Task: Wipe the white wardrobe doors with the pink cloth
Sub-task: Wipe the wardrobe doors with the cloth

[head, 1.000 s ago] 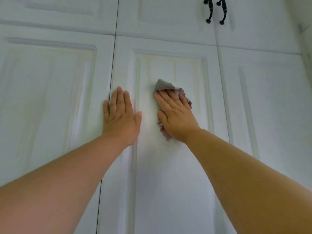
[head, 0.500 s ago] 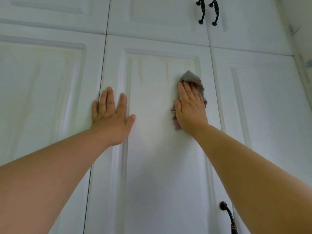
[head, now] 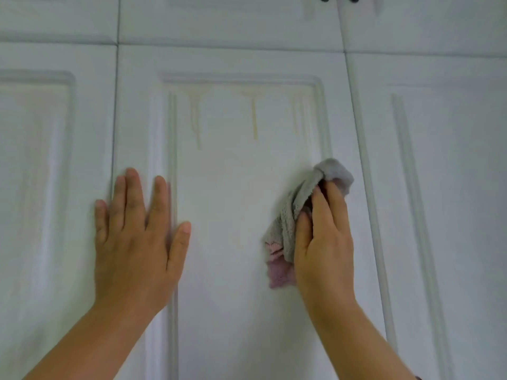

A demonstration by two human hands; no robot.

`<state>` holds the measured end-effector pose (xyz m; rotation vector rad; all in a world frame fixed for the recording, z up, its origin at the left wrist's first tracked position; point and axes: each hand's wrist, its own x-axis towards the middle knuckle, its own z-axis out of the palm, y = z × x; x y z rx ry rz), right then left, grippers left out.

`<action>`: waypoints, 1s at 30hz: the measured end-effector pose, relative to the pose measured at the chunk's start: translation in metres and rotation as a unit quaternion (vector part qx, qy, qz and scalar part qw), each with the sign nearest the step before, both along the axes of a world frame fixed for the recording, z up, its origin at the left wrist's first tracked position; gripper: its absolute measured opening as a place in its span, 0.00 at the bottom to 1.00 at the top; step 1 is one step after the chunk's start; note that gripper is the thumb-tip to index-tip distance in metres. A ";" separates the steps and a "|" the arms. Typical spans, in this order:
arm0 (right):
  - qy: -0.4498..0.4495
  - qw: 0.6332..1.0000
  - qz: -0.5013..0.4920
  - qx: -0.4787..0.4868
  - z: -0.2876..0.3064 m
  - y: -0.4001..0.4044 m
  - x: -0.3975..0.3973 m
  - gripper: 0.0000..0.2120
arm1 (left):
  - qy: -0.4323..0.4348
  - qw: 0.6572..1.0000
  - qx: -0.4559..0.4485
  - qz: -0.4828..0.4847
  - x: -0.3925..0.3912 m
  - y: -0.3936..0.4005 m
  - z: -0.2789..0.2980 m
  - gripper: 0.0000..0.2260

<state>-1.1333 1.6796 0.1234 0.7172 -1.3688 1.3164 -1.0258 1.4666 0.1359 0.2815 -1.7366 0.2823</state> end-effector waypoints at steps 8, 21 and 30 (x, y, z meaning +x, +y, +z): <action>-0.019 0.991 -0.122 0.049 0.070 -0.015 0.004 0.28 | 0.085 0.995 -0.002 -0.052 0.018 0.016 0.087 0.29; -0.123 0.983 -0.055 0.122 0.164 0.016 0.033 0.25 | -0.071 0.981 -0.172 -0.045 0.027 -0.020 0.248 0.28; -0.140 0.982 -0.109 0.069 0.175 0.031 0.041 0.21 | -0.081 0.980 -0.167 -0.070 0.022 -0.024 0.246 0.29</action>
